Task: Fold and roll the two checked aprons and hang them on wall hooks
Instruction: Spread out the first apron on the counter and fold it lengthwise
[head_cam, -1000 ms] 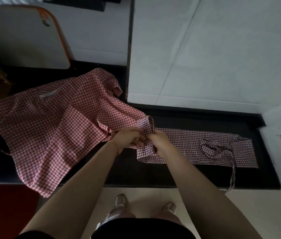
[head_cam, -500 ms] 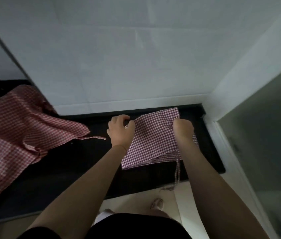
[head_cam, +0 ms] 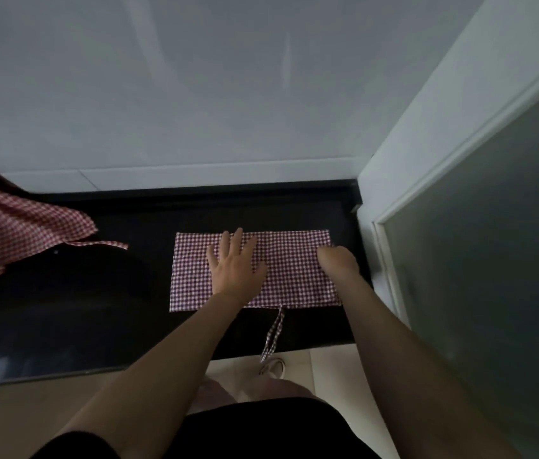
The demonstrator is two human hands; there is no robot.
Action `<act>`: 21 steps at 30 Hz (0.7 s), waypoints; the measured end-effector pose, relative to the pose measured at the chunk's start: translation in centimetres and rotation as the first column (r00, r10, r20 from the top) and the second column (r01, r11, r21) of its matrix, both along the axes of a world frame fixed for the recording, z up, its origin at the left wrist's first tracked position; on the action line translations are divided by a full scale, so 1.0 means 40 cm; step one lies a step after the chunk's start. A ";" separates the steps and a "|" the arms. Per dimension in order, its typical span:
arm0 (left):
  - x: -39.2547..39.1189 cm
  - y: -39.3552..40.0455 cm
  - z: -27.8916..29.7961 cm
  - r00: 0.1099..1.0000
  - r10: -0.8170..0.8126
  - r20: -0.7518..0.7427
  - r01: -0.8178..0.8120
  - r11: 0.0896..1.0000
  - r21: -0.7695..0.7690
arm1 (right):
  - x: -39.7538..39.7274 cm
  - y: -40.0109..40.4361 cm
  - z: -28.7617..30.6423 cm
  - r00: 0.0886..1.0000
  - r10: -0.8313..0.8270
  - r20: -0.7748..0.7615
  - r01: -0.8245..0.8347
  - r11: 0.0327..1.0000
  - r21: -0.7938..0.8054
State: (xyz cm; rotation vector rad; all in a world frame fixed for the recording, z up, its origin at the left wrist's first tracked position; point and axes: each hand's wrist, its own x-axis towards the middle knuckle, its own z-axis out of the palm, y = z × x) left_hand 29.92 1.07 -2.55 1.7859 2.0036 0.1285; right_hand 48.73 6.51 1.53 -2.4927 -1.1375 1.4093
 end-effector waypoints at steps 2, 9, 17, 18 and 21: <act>0.015 -0.006 -0.014 1.000 -0.003 -0.026 0.002 1.000 -0.012 | 0.020 0.010 -0.016 1.000 -0.016 -0.005 0.016 1.000 -0.015; 0.055 -0.027 -0.056 0.997 -0.032 -0.071 0.031 0.999 -0.014 | 0.095 0.011 -0.044 0.994 -0.090 -0.057 0.089 0.996 -0.014; 0.011 -0.034 -0.116 0.977 -0.125 -0.171 0.105 0.987 -0.122 | 0.081 -0.057 -0.107 0.977 0.134 0.165 -0.149 0.986 0.080; 0.005 -0.033 -0.120 0.975 -0.133 -0.176 0.112 0.986 -0.126 | 0.077 -0.061 -0.110 0.985 0.087 0.147 -0.102 0.991 0.092; -0.002 -0.032 -0.127 0.973 -0.153 -0.172 0.129 0.981 -0.146 | 0.077 -0.045 -0.108 0.995 -0.077 -0.059 0.080 0.995 0.057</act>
